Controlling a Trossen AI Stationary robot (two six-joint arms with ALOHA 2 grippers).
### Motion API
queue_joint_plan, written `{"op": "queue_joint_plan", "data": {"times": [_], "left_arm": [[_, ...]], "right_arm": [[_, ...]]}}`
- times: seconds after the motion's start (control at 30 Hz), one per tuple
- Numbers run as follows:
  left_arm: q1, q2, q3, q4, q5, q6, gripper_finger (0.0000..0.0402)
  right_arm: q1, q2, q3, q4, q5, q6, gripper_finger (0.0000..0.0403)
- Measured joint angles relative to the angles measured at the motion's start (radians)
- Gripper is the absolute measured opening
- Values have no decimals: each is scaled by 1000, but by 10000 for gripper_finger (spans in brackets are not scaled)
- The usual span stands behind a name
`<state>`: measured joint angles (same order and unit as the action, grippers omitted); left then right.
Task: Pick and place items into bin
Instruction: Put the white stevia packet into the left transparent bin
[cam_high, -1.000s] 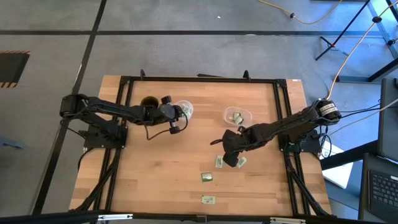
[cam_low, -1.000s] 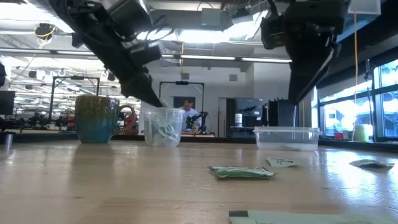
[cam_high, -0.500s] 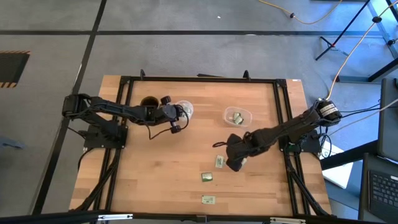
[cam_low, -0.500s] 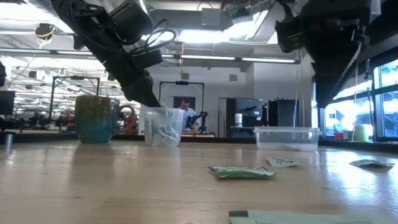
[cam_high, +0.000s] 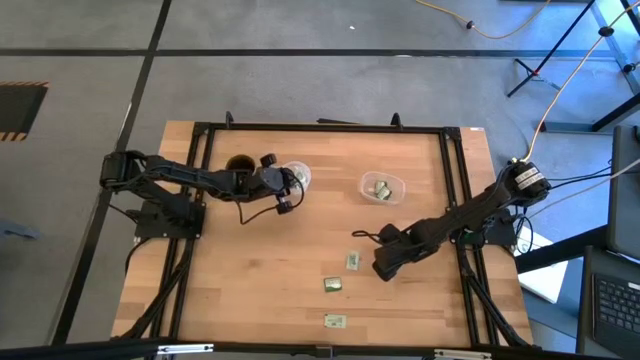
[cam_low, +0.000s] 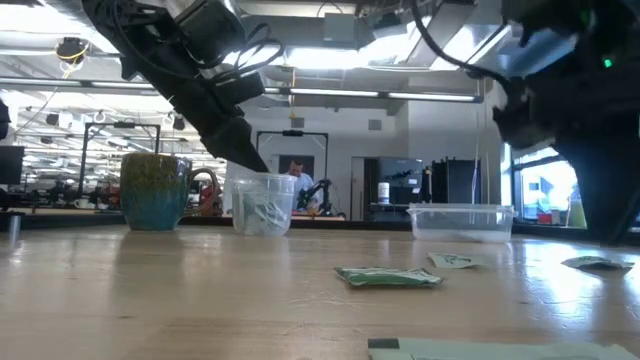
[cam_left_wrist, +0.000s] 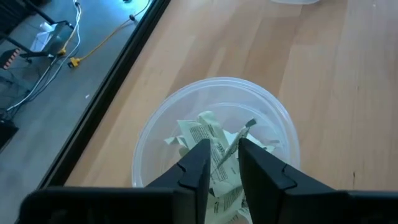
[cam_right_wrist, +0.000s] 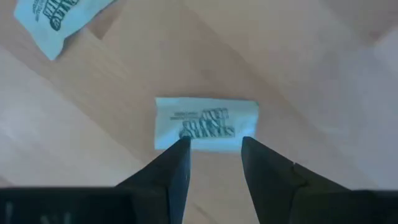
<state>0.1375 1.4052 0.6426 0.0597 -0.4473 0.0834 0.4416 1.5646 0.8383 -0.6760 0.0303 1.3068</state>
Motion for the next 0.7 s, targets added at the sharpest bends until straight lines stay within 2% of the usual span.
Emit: {"op": "queue_joint_plan", "data": {"times": [0.1, 0.23, 0.6, 0.7], "left_arm": [[0, 0, 0, 0, 0, 0, 86], [0, 0, 0, 0, 0, 17, 91], [0, -1, 0, 28, -3, 35, 92], [0, -1, 0, 33, -3, 50, 94]], "right_arm": [[0, 0, -64, 85, 0, -6, 143], [0, -6, -109, 107, 6, -10, 123], [0, -5, -124, 102, 26, -32, 15], [0, -4, -124, 104, 31, -25, 7]]}}
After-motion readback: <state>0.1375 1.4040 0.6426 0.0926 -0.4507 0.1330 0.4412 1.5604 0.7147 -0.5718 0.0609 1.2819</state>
